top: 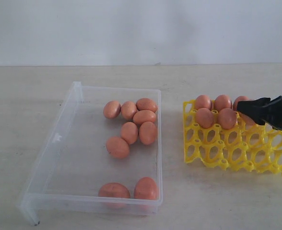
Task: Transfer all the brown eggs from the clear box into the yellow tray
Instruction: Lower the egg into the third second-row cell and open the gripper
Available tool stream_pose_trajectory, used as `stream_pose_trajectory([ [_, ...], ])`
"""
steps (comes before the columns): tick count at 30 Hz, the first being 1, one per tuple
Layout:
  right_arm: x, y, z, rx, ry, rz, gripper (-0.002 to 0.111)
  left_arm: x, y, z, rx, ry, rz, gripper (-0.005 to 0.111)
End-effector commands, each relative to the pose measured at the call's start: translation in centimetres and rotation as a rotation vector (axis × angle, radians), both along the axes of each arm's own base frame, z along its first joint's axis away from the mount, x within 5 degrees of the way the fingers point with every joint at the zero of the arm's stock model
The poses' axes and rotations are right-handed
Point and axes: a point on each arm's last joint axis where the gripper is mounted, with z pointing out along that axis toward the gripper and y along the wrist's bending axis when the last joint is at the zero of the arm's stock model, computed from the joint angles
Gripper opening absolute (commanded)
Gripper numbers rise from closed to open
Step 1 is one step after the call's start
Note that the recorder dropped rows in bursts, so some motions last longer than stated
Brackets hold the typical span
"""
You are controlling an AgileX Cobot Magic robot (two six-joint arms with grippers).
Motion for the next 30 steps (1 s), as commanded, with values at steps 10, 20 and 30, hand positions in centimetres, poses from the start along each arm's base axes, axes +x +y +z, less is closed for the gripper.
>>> stream_pose_trajectory([
  [10, 0.39, -0.20, 0.29, 0.008, -0.033, -0.036, 0.050, 0.01, -0.03, 0.12, -0.003, -0.008, -0.005, -0.004],
  [20, 0.47, -0.31, 0.34, 0.017, -0.035, -0.055, 0.064, 0.01, -0.03, 0.12, -0.003, -0.008, -0.005, -0.004],
  [30, 0.50, -0.20, 0.74, 0.083, -0.029, -0.072, 0.063, 0.01, -0.03, 0.12, -0.003, -0.008, -0.005, -0.004],
])
